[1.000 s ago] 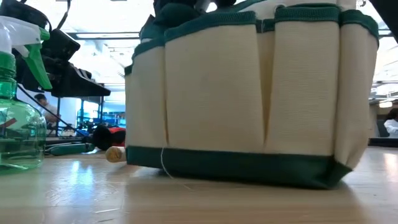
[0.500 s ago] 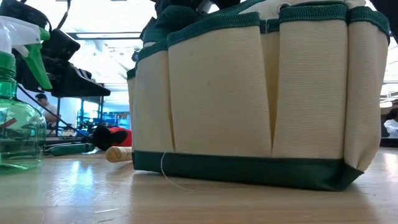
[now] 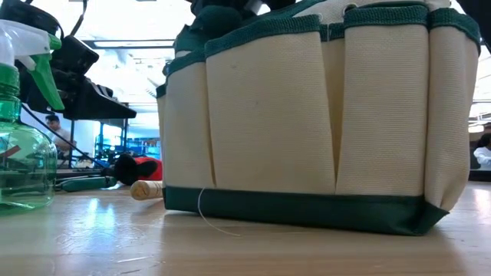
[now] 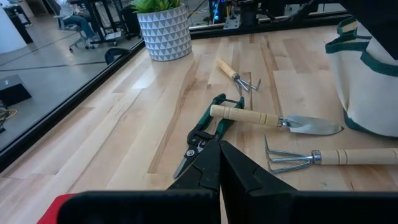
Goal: Pick & Place Garden tools in Gardening bag
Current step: Prepare the white gardening bag
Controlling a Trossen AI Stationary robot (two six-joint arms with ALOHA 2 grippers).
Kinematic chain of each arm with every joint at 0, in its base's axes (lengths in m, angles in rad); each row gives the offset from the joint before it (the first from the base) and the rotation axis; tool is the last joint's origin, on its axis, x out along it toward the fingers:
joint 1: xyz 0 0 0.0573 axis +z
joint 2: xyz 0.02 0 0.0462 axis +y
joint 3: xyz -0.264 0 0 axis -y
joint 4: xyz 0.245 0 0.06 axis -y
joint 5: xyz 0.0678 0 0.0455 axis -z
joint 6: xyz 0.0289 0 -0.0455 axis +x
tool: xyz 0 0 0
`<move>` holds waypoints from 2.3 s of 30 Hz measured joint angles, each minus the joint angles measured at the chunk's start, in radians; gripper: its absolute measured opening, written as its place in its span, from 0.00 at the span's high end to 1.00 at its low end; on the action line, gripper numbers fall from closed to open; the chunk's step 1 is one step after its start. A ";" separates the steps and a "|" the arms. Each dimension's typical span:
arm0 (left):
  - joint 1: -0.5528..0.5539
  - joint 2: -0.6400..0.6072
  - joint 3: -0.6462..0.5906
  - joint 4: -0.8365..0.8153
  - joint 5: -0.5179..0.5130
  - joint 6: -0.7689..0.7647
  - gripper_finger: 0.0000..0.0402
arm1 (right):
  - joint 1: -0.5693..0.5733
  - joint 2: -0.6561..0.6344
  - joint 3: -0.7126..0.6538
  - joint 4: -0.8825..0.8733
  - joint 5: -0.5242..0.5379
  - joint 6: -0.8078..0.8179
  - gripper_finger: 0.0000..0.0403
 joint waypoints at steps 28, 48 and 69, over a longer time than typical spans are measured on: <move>0.000 0.000 0.000 0.000 0.000 0.000 0.99 | 0.000 -0.134 0.001 -0.084 0.000 0.000 0.65; 0.000 0.000 0.000 -0.016 0.000 0.000 0.99 | 0.082 -0.187 0.000 -0.359 -0.008 0.072 0.82; 0.000 0.000 0.000 -0.015 0.000 0.000 0.99 | 0.092 -0.187 -0.106 -0.261 0.033 0.225 0.98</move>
